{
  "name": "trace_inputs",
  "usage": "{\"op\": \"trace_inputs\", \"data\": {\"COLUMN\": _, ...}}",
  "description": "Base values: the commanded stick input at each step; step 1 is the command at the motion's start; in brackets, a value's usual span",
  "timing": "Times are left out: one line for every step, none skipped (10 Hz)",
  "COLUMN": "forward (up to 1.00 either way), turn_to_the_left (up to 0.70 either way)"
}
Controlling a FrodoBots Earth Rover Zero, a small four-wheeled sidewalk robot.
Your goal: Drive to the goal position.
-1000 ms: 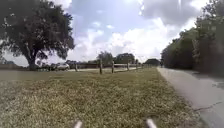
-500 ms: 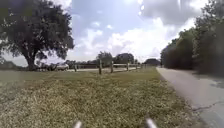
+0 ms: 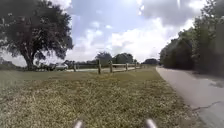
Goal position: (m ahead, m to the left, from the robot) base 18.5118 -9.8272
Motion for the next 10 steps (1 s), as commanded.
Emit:
{"op": "trace_inputs", "data": {"forward": 0.00, "turn_to_the_left": -0.70}}
{"op": "trace_inputs", "data": {"forward": 0.00, "turn_to_the_left": -0.70}}
{"op": "trace_inputs", "data": {"forward": 0.00, "turn_to_the_left": -0.70}}
{"op": "trace_inputs", "data": {"forward": 0.00, "turn_to_the_left": -0.70}}
{"op": "trace_inputs", "data": {"forward": 0.00, "turn_to_the_left": -0.70}}
{"op": "trace_inputs", "data": {"forward": 0.00, "turn_to_the_left": -0.70}}
{"op": "trace_inputs", "data": {"forward": 0.00, "turn_to_the_left": -0.70}}
{"op": "trace_inputs", "data": {"forward": 0.00, "turn_to_the_left": -0.70}}
{"op": "trace_inputs", "data": {"forward": 0.00, "turn_to_the_left": -0.70}}
{"op": "trace_inputs", "data": {"forward": 0.00, "turn_to_the_left": -0.70}}
